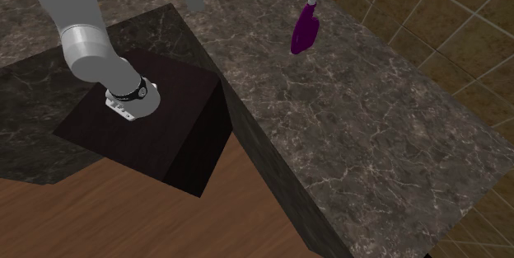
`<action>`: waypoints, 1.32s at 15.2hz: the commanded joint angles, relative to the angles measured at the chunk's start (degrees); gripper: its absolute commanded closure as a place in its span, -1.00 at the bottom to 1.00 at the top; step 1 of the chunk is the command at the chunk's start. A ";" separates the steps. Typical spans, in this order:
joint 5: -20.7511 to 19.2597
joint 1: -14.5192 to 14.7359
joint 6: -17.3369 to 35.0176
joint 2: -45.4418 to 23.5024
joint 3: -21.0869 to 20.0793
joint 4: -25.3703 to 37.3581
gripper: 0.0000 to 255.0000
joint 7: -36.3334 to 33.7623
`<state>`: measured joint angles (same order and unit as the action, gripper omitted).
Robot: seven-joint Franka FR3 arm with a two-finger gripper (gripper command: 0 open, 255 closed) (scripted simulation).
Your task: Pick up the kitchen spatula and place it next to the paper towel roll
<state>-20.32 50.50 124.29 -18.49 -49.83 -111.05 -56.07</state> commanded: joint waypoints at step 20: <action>0.44 -0.35 0.05 0.58 -0.31 -0.43 -1.00 0.19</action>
<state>-20.92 50.69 125.35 -18.89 -49.58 -111.84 -56.60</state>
